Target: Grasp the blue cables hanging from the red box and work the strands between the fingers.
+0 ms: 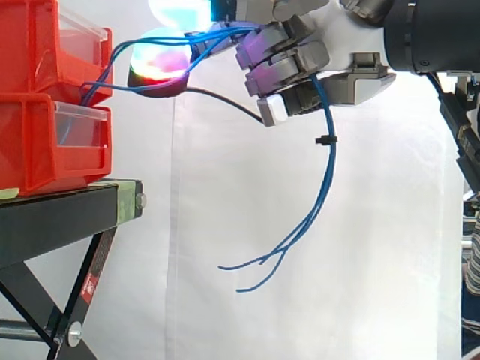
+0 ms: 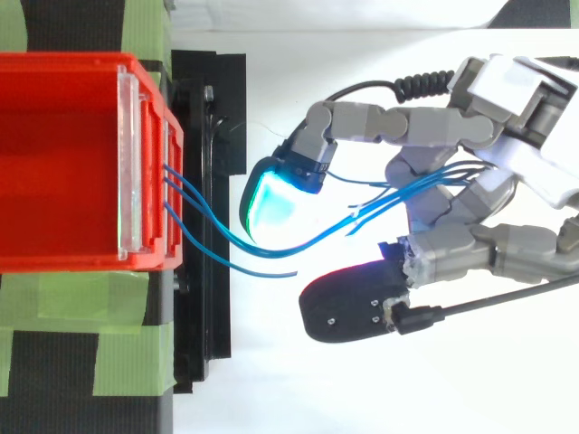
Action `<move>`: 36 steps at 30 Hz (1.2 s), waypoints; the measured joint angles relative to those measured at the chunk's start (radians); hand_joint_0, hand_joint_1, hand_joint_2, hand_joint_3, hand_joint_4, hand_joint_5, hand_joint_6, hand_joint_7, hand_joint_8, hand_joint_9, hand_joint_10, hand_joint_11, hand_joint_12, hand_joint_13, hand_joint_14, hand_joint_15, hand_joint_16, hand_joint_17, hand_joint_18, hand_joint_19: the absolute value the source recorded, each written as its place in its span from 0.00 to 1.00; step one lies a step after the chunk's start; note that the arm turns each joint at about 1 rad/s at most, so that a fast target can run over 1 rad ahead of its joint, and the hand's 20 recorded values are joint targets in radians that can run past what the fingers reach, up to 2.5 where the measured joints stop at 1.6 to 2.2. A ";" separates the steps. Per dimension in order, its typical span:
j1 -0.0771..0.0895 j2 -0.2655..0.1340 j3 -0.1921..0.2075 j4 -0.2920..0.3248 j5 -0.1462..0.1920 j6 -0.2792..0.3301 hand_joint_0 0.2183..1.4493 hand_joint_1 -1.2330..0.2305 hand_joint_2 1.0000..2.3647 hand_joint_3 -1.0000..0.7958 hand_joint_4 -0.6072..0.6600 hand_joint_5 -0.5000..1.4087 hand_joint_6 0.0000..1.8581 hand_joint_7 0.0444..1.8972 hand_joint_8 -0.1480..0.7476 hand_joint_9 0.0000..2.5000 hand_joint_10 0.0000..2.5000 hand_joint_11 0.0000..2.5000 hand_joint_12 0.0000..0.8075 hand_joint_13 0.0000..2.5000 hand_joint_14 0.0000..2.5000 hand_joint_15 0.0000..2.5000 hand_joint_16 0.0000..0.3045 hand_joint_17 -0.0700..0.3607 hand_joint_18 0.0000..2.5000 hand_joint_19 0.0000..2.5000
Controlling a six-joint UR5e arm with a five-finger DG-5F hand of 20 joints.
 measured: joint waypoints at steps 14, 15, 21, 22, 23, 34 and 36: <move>0.000 -0.001 0.000 0.000 0.001 0.001 0.54 0.32 0.01 0.31 0.64 0.45 0.05 0.71 0.76 0.71 1.00 1.00 0.85 0.78 1.00 0.68 0.80 0.58 1.00 0.24; 0.000 0.000 0.000 0.000 0.001 0.001 0.52 0.32 0.01 0.29 0.65 0.44 0.04 0.71 0.76 0.71 1.00 1.00 0.85 0.78 1.00 0.68 0.80 0.58 1.00 0.24; 0.000 0.000 0.000 0.002 0.001 0.001 0.65 0.30 0.00 0.51 0.64 0.44 0.07 0.69 0.76 0.71 1.00 1.00 0.85 0.78 1.00 0.68 0.80 0.58 1.00 0.24; 0.000 0.000 0.000 0.002 0.001 0.001 0.68 0.29 0.00 0.58 0.63 0.44 0.08 0.69 0.76 0.71 1.00 1.00 0.85 0.78 1.00 0.68 0.80 0.58 1.00 0.24; 0.000 0.000 0.000 0.002 0.001 0.001 0.70 0.30 0.00 0.60 0.63 0.44 0.08 0.69 0.76 0.71 1.00 1.00 0.85 0.78 1.00 0.68 0.80 0.58 1.00 0.24; 0.000 0.000 0.000 0.001 0.001 0.001 0.75 0.30 0.03 0.61 0.61 0.44 0.09 0.68 0.76 0.71 1.00 1.00 0.85 0.78 1.00 0.68 0.80 0.58 1.00 0.24; 0.000 0.000 0.000 0.001 0.000 0.001 0.75 0.30 0.00 0.62 0.61 0.43 0.09 0.68 0.76 0.71 1.00 1.00 0.85 0.78 1.00 0.68 0.80 0.58 1.00 0.24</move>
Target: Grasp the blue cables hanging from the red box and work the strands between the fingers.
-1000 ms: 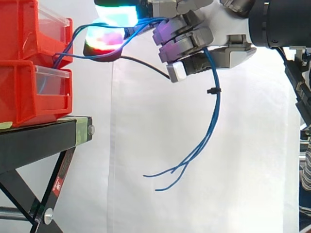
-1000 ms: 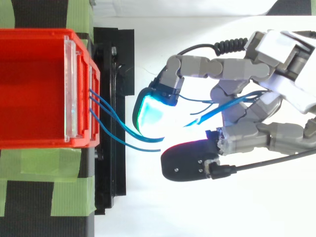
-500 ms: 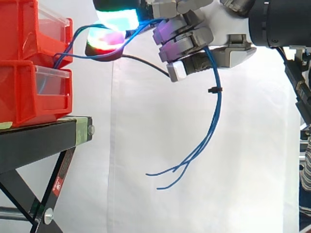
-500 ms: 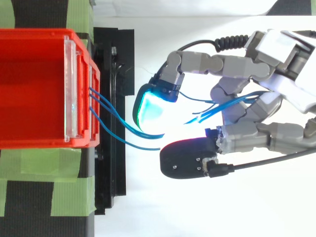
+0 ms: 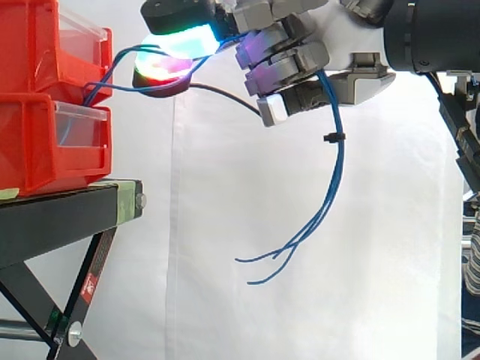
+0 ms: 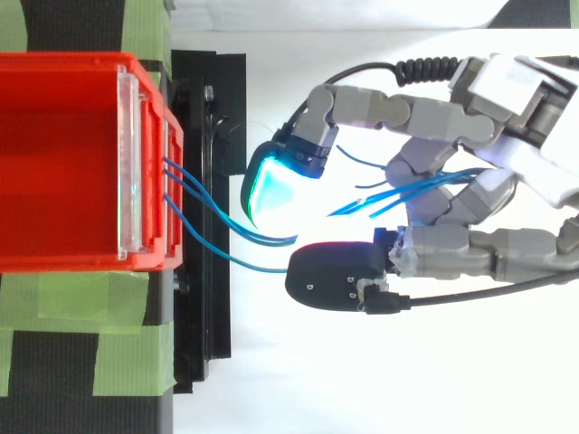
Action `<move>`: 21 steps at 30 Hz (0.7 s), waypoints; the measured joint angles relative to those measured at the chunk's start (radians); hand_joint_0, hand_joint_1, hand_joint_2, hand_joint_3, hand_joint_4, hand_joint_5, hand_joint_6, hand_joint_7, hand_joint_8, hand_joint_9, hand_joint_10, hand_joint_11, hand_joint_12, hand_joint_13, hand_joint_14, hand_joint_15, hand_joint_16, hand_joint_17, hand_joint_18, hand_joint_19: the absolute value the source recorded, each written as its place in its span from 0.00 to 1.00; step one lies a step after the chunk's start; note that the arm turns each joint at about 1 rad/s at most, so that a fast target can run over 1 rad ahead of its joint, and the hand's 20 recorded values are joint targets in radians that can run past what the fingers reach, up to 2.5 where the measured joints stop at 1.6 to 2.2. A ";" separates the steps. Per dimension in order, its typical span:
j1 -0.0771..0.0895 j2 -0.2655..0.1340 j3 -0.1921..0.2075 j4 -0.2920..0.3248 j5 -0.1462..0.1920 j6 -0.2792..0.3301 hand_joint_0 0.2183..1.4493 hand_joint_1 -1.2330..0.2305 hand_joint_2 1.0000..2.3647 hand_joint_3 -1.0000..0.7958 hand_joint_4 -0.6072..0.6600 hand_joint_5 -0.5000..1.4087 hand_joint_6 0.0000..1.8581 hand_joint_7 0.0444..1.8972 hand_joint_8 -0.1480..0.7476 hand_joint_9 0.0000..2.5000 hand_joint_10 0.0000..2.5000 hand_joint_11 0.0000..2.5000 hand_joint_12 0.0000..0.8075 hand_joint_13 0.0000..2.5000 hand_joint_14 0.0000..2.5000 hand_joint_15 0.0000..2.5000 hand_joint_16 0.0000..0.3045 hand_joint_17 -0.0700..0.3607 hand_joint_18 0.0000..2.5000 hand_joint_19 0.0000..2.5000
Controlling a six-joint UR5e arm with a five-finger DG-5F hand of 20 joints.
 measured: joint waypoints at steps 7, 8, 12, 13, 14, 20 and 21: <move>-0.003 0.000 0.000 0.002 -0.002 0.010 0.80 0.30 0.06 0.65 0.57 0.44 0.08 0.69 0.76 0.71 1.00 1.00 0.85 0.78 1.00 0.68 0.80 0.58 1.00 0.24; -0.003 0.000 0.000 0.002 -0.004 0.016 0.81 0.30 0.05 0.66 0.56 0.45 0.08 0.69 0.76 0.71 1.00 1.00 0.85 0.78 1.00 0.68 0.80 0.58 1.00 0.24; -0.005 0.000 0.000 0.000 -0.019 0.055 0.86 0.31 0.01 0.68 0.54 0.46 0.07 0.70 0.76 0.71 1.00 1.00 0.85 0.78 1.00 0.68 0.80 0.58 1.00 0.24; -0.005 0.000 0.000 0.000 -0.025 0.067 0.86 0.31 0.01 0.68 0.54 0.47 0.07 0.70 0.76 0.71 1.00 1.00 0.85 0.78 1.00 0.68 0.80 0.58 1.00 0.24; -0.006 0.000 0.000 -0.001 -0.030 0.076 0.87 0.31 0.00 0.68 0.54 0.48 0.06 0.71 0.76 0.71 1.00 1.00 0.85 0.78 1.00 0.68 0.80 0.58 1.00 0.24; -0.007 0.000 0.000 0.001 -0.087 0.118 0.89 0.32 0.00 0.71 0.53 0.54 0.00 0.75 0.76 0.71 1.00 1.00 0.85 0.78 1.00 0.68 0.80 0.58 1.00 0.24; -0.007 0.000 0.000 0.004 -0.096 0.127 0.89 0.32 0.00 0.71 0.53 0.55 0.00 0.75 0.76 0.71 1.00 1.00 0.85 0.78 1.00 0.68 0.80 0.58 1.00 0.24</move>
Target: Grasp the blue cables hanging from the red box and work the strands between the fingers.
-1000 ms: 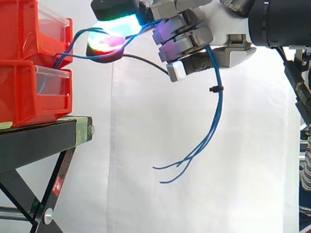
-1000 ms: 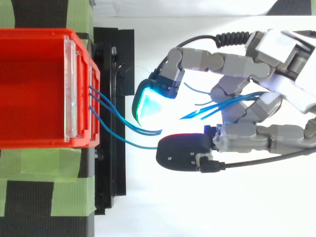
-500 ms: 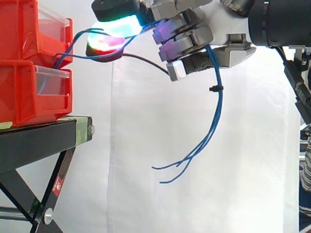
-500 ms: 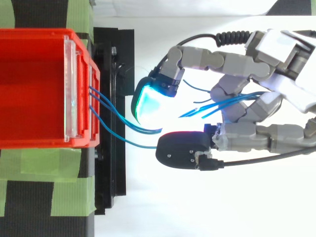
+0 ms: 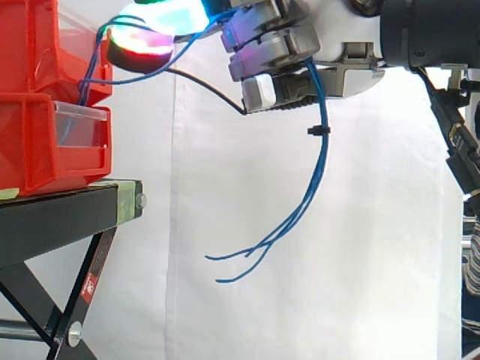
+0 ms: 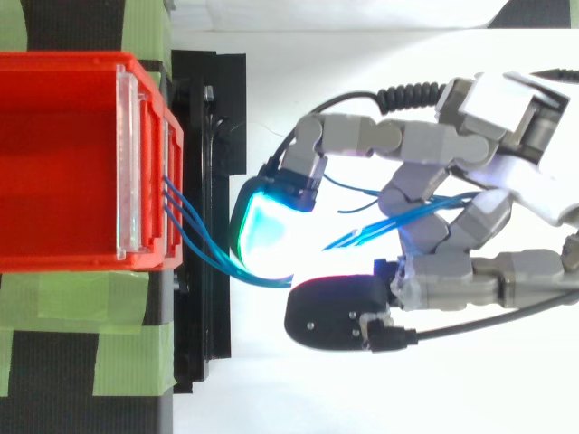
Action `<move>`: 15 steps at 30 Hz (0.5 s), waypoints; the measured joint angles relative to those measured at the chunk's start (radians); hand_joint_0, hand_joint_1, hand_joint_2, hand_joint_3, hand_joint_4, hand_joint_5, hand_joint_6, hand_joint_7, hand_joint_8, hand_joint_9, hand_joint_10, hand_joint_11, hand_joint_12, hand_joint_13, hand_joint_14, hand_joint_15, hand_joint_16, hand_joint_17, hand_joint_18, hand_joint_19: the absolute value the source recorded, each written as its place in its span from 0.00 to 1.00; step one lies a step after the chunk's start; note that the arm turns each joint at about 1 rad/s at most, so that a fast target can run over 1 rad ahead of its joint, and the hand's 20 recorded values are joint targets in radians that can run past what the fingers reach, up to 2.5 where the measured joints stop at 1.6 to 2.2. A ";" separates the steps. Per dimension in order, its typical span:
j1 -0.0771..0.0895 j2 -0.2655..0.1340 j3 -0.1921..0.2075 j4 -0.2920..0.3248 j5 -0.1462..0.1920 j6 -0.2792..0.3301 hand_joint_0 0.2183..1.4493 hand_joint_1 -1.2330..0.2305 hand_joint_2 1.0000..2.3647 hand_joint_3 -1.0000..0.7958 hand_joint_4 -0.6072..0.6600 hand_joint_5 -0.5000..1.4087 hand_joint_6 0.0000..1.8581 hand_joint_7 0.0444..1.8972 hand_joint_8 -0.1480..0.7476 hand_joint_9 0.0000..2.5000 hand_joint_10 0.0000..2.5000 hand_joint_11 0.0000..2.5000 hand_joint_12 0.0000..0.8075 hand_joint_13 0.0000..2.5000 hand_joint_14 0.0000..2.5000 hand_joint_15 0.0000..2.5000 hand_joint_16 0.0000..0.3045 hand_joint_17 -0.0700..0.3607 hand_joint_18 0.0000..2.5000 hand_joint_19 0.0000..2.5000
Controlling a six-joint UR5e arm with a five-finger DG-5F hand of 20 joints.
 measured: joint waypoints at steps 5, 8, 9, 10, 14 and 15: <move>0.000 0.000 0.000 0.013 -0.018 0.055 0.91 0.34 0.00 0.74 0.52 0.58 0.00 0.76 0.76 0.71 1.00 1.00 0.85 0.78 1.00 0.68 0.80 0.58 1.00 0.24; 0.000 0.000 0.000 0.016 -0.021 0.076 0.88 0.33 0.03 0.75 0.52 0.58 0.00 0.76 0.76 0.71 1.00 1.00 0.85 0.78 1.00 0.68 0.80 0.58 1.00 0.24; 0.000 0.000 0.000 0.017 -0.021 0.082 0.85 0.33 0.05 0.74 0.53 0.58 0.00 0.76 0.76 0.71 1.00 1.00 0.85 0.78 1.00 0.68 0.80 0.58 1.00 0.24; 0.000 0.000 0.000 0.017 -0.021 0.086 0.78 0.33 0.14 0.72 0.54 0.57 0.00 0.75 0.76 0.71 1.00 1.00 0.85 0.78 1.00 0.68 0.80 0.58 1.00 0.24; 0.000 0.000 0.000 0.018 -0.022 0.104 0.60 0.32 0.36 0.63 0.56 0.56 0.00 0.73 0.76 0.71 1.00 1.00 0.85 0.78 1.00 0.68 0.80 0.58 1.00 0.24; 0.000 0.000 0.000 0.018 -0.022 0.110 0.55 0.32 0.44 0.59 0.58 0.56 0.00 0.73 0.76 0.71 1.00 1.00 0.85 0.78 1.00 0.68 0.80 0.58 1.00 0.24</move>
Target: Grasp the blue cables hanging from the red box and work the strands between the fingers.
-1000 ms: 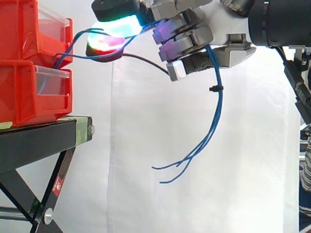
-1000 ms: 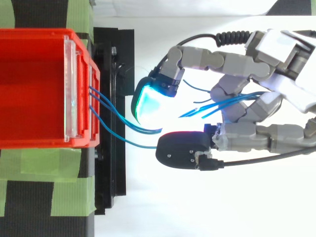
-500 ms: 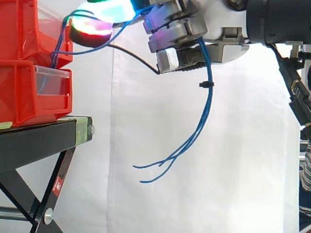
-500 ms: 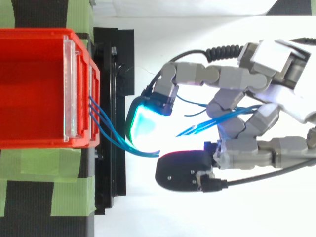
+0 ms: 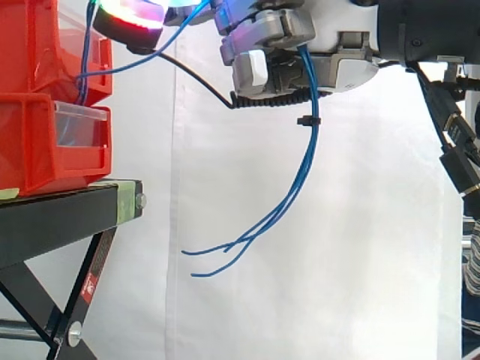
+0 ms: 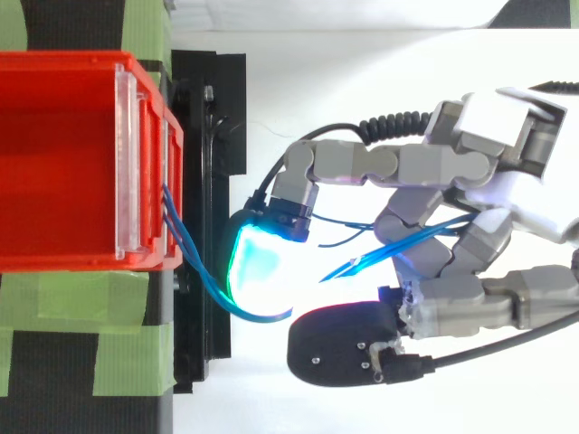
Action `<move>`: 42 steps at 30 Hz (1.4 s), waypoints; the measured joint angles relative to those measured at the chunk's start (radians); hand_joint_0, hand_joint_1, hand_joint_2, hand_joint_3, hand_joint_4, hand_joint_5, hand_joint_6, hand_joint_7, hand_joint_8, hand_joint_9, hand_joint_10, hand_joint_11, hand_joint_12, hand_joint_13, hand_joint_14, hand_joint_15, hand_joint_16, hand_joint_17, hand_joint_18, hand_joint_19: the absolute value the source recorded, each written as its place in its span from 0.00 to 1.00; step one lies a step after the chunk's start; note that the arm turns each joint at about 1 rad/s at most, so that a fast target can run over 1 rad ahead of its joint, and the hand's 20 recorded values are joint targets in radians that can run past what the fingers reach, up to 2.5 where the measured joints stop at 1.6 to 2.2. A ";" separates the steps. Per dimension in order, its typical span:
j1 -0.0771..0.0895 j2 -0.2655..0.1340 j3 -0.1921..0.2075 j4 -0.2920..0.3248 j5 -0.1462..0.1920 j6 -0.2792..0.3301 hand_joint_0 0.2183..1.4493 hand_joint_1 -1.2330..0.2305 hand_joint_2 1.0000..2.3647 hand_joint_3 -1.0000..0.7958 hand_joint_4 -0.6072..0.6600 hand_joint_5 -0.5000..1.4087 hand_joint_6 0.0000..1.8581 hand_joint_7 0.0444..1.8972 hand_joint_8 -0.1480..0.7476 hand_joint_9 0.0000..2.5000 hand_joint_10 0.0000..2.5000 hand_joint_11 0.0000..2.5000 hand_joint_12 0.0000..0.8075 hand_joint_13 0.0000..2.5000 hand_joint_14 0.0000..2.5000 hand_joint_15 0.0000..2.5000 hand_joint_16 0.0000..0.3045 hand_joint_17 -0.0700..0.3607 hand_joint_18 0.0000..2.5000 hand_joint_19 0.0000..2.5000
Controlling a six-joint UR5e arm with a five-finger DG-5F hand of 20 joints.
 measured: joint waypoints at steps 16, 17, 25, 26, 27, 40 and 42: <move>-0.001 -0.001 0.000 -0.001 -0.006 0.014 0.45 0.32 0.16 0.41 0.69 0.52 0.00 0.72 0.76 0.71 1.00 1.00 0.85 0.78 1.00 0.68 0.80 0.58 1.00 0.24; -0.001 -0.001 0.000 -0.003 -0.006 0.011 0.47 0.32 0.12 0.42 0.68 0.51 0.00 0.72 0.76 0.71 1.00 1.00 0.85 0.78 1.00 0.68 0.80 0.58 1.00 0.24; 0.001 -0.001 0.000 -0.024 -0.020 -0.052 0.45 0.35 0.01 0.19 0.65 0.48 0.00 0.72 0.76 0.71 1.00 1.00 0.85 0.78 1.00 0.68 0.80 0.58 1.00 0.24; 0.001 -0.001 0.000 -0.025 -0.022 -0.056 0.44 0.35 0.01 0.18 0.65 0.48 0.00 0.72 0.76 0.71 1.00 1.00 0.85 0.78 1.00 0.68 0.80 0.58 1.00 0.24; 0.001 -0.001 0.000 -0.026 -0.025 -0.060 0.43 0.35 0.00 0.15 0.64 0.47 0.00 0.72 0.76 0.71 1.00 1.00 0.85 0.78 1.00 0.68 0.80 0.58 1.00 0.24; 0.001 -0.001 0.000 -0.027 -0.028 -0.067 0.55 0.30 0.00 0.43 0.68 0.48 0.00 0.72 0.76 0.71 1.00 1.00 0.85 0.78 1.00 0.68 0.80 0.58 1.00 0.24; 0.001 -0.001 0.000 -0.027 -0.028 -0.067 0.53 0.30 0.00 0.37 0.67 0.47 0.00 0.72 0.76 0.71 1.00 1.00 0.85 0.78 1.00 0.68 0.80 0.58 1.00 0.24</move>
